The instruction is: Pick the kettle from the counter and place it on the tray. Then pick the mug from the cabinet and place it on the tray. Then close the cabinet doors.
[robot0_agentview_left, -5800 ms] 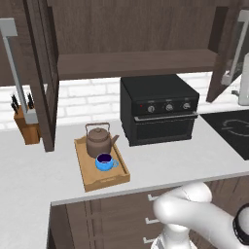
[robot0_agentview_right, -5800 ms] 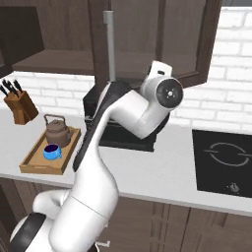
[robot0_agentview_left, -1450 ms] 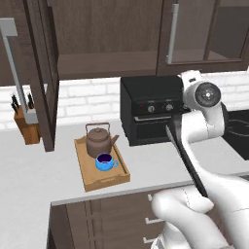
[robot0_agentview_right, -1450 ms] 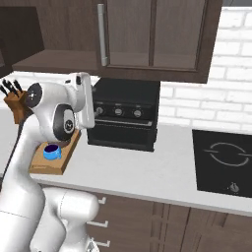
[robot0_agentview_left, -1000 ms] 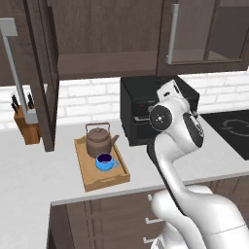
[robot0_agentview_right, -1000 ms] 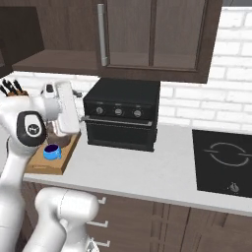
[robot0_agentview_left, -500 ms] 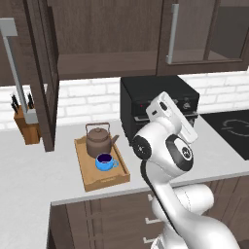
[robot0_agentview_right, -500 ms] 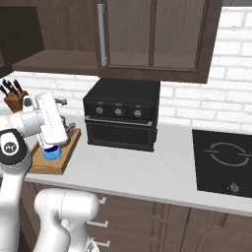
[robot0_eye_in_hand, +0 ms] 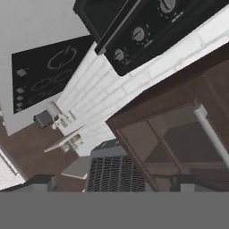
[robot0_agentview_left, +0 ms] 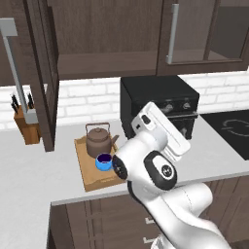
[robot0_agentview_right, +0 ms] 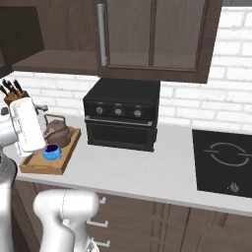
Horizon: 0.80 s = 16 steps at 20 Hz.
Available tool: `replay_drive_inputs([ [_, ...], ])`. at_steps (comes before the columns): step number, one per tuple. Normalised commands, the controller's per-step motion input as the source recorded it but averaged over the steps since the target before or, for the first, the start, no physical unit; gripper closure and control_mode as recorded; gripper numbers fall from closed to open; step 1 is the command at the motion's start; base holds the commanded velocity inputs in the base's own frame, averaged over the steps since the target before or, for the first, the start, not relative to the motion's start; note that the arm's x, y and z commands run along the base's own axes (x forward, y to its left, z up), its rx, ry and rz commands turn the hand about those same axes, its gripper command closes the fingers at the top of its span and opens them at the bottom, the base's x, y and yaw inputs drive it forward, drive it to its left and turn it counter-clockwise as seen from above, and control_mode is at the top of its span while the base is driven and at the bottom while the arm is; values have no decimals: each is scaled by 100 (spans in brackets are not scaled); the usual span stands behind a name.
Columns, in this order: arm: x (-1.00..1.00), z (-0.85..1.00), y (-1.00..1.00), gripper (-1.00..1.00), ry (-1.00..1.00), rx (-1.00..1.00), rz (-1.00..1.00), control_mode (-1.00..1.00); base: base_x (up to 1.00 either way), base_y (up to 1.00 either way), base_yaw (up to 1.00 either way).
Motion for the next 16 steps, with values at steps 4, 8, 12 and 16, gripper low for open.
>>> replay_drive_inputs([
  [4,-35,0,53,-100,0,-12,-12,-100,0,0,0],
  [8,-14,0,61,-100,0,-6,-11,-100,0,0,0],
  [12,-1,1,70,-100,1,-7,-13,-100,0,0,0],
  [16,0,1,73,-100,5,-8,-12,-100,0,0,0],
])
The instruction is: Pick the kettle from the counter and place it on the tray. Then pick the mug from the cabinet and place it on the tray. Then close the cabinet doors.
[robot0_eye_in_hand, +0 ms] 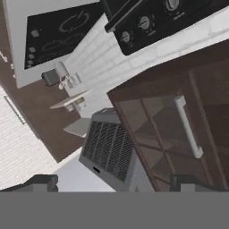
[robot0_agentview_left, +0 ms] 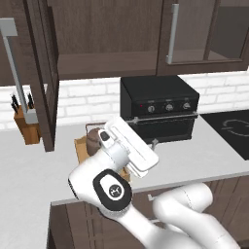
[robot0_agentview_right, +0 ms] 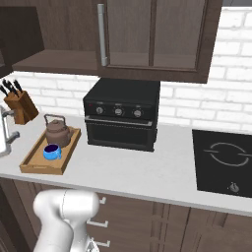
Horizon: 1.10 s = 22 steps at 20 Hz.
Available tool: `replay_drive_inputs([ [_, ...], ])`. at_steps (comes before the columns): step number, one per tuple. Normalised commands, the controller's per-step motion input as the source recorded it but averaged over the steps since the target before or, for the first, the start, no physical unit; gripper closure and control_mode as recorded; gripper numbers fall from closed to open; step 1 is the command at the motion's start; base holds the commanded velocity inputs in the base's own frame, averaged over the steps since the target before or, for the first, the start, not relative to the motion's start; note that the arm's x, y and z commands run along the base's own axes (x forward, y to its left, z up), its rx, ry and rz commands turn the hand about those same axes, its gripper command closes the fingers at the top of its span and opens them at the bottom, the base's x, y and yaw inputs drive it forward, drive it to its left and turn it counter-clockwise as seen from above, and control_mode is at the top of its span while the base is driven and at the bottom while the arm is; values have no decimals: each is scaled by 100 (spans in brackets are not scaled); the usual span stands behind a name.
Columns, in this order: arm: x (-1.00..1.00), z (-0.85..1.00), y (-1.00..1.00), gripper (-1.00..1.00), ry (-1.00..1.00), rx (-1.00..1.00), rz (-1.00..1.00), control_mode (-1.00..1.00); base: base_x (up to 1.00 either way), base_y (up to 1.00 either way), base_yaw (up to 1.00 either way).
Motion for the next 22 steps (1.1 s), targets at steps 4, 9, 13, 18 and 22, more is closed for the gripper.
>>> replay_drive_inputs([
  [4,0,0,76,-100,6,-9,-11,-100,0,0,0],
  [9,1,0,79,-100,7,-10,-12,-100,0,0,0],
  [13,12,-3,73,-100,7,-8,-7,-100,0,0,0],
  [18,27,-19,67,-100,7,-5,-2,-100,0,0,0],
  [22,44,-28,63,-100,7,-2,0,-100,0,0,0],
])
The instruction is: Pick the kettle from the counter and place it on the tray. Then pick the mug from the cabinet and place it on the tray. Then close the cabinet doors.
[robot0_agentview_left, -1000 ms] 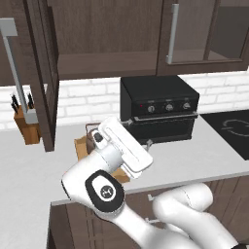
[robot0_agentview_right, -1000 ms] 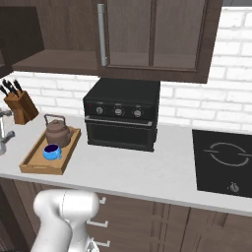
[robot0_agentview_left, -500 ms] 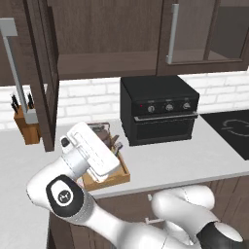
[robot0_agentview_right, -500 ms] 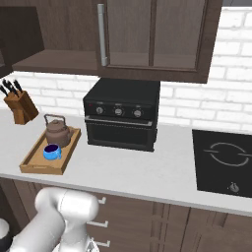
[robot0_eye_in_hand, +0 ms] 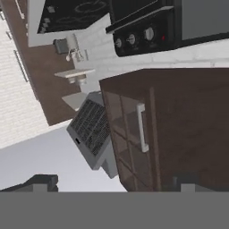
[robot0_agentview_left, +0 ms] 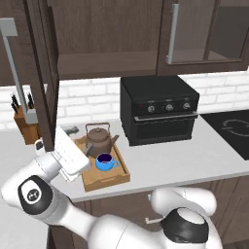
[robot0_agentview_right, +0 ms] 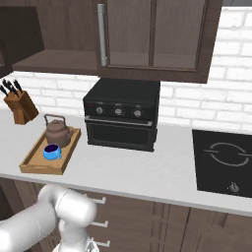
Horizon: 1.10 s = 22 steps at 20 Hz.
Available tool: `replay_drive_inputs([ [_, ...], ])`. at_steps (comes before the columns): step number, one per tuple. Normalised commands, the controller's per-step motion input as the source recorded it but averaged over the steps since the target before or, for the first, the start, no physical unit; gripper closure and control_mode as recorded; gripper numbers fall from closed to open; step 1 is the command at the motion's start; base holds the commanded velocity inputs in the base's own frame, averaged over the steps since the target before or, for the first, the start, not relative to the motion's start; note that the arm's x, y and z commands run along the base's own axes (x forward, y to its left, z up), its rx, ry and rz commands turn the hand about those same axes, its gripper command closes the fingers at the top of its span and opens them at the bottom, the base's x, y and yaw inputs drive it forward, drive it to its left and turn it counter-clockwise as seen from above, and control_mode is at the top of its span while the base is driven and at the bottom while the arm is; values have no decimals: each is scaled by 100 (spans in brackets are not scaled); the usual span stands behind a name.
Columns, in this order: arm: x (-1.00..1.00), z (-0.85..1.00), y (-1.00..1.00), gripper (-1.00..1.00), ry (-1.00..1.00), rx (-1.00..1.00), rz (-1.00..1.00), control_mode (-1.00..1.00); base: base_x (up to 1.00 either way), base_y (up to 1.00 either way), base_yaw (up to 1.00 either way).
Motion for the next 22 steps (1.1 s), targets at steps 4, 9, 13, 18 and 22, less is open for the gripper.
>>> replay_drive_inputs([
  [4,40,-15,63,-100,4,-1,0,-100,0,0,0],
  [9,33,-7,62,-100,5,-2,0,-100,0,0,0],
  [13,37,-18,63,-100,7,-6,0,-100,0,0,0],
  [18,42,-21,40,-100,3,-8,0,-100,0,0,0],
  [22,24,-3,24,-100,0,-20,0,-100,0,0,0],
])
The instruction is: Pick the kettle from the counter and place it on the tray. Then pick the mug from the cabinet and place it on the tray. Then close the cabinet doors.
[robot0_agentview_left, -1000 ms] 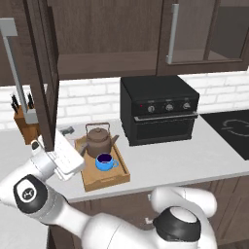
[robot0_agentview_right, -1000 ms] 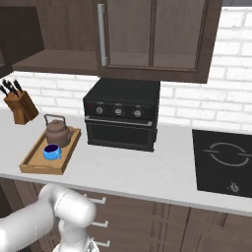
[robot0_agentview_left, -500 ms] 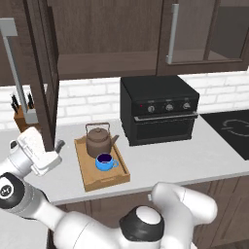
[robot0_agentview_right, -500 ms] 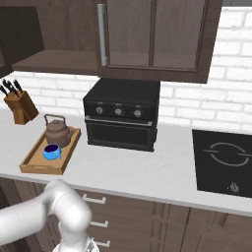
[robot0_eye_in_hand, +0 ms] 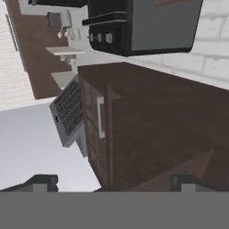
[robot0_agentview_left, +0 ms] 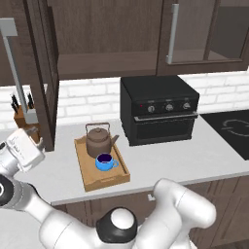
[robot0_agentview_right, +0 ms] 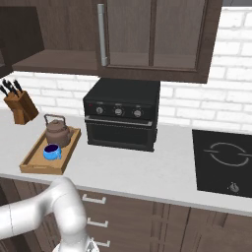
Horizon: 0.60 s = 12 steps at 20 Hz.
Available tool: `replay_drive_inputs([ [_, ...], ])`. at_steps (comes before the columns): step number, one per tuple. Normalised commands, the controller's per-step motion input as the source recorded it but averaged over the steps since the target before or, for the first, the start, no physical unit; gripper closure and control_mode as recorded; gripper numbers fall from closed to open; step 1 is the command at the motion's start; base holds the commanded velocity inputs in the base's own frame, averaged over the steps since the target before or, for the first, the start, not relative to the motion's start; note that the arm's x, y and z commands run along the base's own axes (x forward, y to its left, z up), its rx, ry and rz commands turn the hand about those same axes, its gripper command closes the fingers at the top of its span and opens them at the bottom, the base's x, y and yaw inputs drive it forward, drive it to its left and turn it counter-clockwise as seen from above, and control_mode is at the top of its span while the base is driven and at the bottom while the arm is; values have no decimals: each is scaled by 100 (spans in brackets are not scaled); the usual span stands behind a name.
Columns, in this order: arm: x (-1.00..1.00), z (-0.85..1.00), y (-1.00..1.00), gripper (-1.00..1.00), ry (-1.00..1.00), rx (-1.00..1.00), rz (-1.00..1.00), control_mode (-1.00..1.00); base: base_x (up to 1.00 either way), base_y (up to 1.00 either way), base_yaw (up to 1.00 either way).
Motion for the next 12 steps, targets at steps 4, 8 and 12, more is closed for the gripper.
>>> replay_drive_inputs([
  [4,2,5,21,-100,5,-28,0,-100,0,0,0],
  [8,0,0,32,-100,14,-22,0,-100,0,0,0],
  [12,2,2,38,-100,18,-12,0,-100,0,0,0],
])
